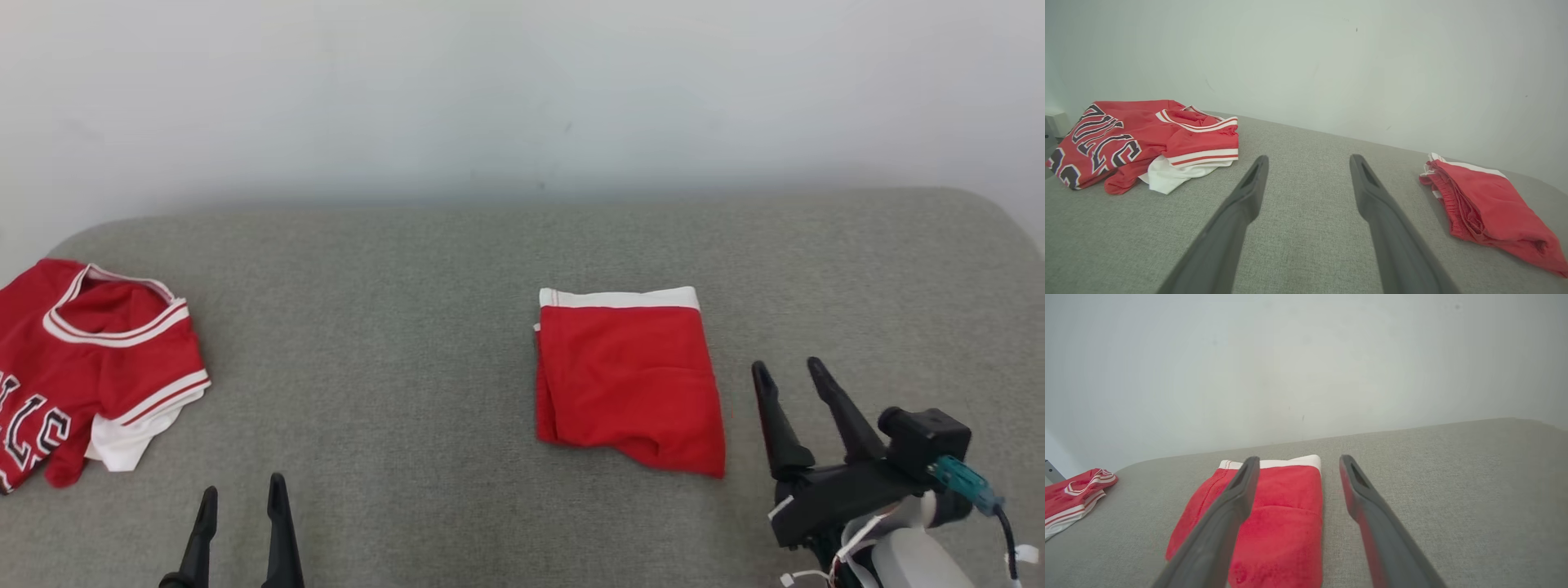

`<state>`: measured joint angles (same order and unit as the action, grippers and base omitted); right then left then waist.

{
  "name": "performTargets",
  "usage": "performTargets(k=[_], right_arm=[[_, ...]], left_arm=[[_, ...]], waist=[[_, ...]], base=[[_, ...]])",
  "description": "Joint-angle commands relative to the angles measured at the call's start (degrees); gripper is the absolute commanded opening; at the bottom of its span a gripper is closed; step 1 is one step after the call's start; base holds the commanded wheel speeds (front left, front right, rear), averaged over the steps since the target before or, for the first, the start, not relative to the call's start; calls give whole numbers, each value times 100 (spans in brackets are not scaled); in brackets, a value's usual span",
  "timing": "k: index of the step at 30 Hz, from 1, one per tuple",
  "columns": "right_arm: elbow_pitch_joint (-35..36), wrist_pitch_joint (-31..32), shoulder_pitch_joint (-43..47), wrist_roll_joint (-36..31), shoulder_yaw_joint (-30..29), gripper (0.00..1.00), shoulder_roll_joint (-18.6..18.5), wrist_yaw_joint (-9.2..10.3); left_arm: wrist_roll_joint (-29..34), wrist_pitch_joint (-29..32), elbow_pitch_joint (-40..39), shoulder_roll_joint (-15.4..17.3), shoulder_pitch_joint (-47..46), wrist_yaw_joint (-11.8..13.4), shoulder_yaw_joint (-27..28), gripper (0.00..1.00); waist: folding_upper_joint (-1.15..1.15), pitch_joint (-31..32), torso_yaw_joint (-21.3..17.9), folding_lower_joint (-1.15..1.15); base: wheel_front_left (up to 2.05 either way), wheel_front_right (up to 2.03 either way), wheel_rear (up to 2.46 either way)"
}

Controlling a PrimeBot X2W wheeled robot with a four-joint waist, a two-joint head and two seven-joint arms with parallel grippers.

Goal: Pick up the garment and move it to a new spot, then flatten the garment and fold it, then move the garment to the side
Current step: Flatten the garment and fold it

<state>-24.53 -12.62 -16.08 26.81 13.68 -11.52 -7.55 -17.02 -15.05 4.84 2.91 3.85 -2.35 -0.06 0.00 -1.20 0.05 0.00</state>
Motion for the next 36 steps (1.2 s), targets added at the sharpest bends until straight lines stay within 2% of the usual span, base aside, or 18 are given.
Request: performTargets(k=[1, 6, 12, 19, 36], right_arm=[[47, -69, 106, -108, -82, 100, -30, 12], [217, -209, 343, -208, -352, 100, -44, 12], [281, -252, 581, -250, -326, 100, -245, 12], [339, -259, 794, -278, -352, 100, -308, 12], [308, -253, 856, -312, -259, 100, -190, 12]], left_arm=[[55, -17, 51, -4, 9, -6, 44, 100], [172, -17, 277, -3, -107, -59, 227, 100], [278, -17, 579, -5, -106, -191, 494, 100], [342, -17, 776, -4, 6, -283, 646, 100], [469, -17, 887, -4, 24, -416, 795, 100]], waist=[[0, 135, -162, 0], [0, 222, -328, 0], [0, 326, -496, 0], [0, 410, -527, 0], [0, 374, -499, 0]], base=[[0, 0, 0], [0, 0, 0], [0, 0, 0], [0, 0, 0], [0, 0, 0]])
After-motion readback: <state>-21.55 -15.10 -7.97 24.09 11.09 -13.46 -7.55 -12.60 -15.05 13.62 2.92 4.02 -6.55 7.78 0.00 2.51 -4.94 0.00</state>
